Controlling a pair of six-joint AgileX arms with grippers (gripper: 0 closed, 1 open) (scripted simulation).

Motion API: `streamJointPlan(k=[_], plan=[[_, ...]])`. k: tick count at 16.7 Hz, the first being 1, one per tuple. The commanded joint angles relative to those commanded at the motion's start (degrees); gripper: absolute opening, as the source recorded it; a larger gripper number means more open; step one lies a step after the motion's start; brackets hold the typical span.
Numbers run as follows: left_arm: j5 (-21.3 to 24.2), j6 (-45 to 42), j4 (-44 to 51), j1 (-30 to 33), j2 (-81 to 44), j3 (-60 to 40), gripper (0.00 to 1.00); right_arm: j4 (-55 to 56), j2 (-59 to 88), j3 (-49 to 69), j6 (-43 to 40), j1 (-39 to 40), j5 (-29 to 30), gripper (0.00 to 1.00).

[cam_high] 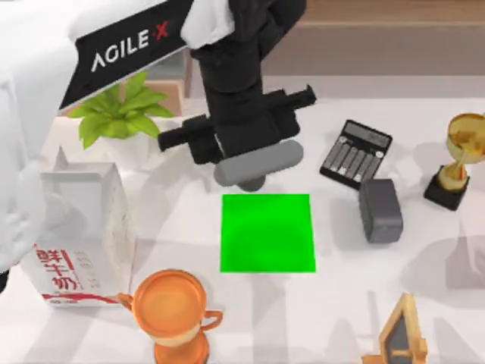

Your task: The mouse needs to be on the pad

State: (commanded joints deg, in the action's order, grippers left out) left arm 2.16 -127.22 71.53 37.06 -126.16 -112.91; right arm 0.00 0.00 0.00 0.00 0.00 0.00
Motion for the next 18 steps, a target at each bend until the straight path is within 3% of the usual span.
streamJointPlan(k=[5, 10, 18], plan=[[-0.6, -11.4, 2.1, 4.8, -5.1, -1.7, 0.0, 0.0, 0.0, 0.0, 0.0, 0.0, 0.0, 1.0], [-0.6, -12.3, 2.2, 5.2, -5.5, -1.9, 0.0, 0.0, 0.0, 0.0, 0.0, 0.0, 0.0, 1.0], [0.1, -15.6, 0.4, 0.0, -5.2, -0.4, 0.0, 0.0, 0.0, 0.0, 0.0, 0.0, 0.0, 1.0]])
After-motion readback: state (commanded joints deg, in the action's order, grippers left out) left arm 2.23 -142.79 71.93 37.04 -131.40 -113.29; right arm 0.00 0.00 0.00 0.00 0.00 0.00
